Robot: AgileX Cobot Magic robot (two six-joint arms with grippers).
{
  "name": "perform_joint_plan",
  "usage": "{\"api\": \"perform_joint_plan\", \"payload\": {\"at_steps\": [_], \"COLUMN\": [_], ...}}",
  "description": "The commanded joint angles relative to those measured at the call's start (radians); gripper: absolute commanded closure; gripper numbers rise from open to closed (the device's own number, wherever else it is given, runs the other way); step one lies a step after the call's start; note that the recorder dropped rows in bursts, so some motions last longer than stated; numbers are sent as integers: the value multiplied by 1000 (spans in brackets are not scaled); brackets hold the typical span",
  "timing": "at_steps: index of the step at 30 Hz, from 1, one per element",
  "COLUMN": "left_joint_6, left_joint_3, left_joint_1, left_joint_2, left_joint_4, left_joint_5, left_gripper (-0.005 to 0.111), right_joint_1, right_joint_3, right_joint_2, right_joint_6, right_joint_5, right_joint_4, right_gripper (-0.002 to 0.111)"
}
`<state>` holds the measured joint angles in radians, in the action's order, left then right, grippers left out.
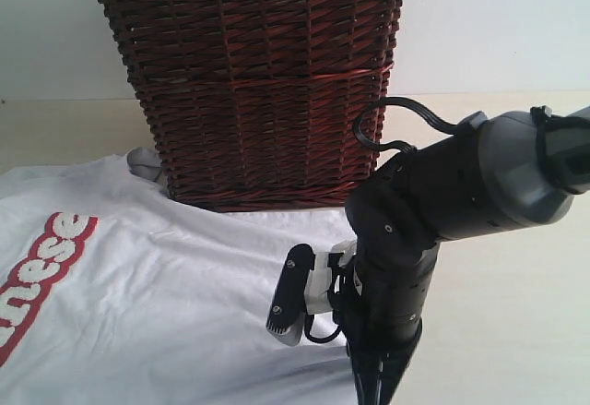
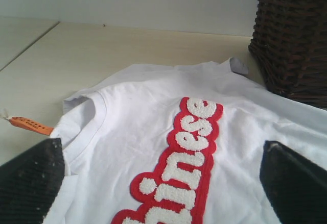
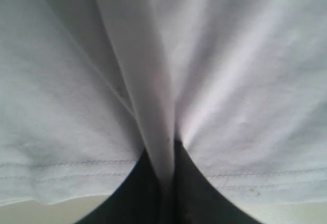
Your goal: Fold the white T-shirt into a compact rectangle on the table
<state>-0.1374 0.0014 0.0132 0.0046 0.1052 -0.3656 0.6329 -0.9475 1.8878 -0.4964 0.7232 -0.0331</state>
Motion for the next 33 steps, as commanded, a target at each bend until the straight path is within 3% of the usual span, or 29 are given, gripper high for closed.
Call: {"api": "perform_joint_plan", "payload": {"at_steps": [1, 22, 33], "left_joint_6": [3, 5, 7], "left_joint_3": [-1, -1, -1], "left_joint_1": [-6, -6, -6], "left_joint_2": [-5, -5, -5], "left_joint_4": [-5, -5, 74], "left_joint_5": [12, 12, 20], "left_gripper": [2, 2, 2], "right_joint_1": [-4, -4, -4], "right_joint_3": [3, 3, 3], "right_joint_2": [15, 15, 15], "right_joint_6": [-6, -6, -6], "right_joint_5": [-4, -42, -42], "right_joint_4": [-28, -28, -28], "right_gripper": [108, 108, 108]}}
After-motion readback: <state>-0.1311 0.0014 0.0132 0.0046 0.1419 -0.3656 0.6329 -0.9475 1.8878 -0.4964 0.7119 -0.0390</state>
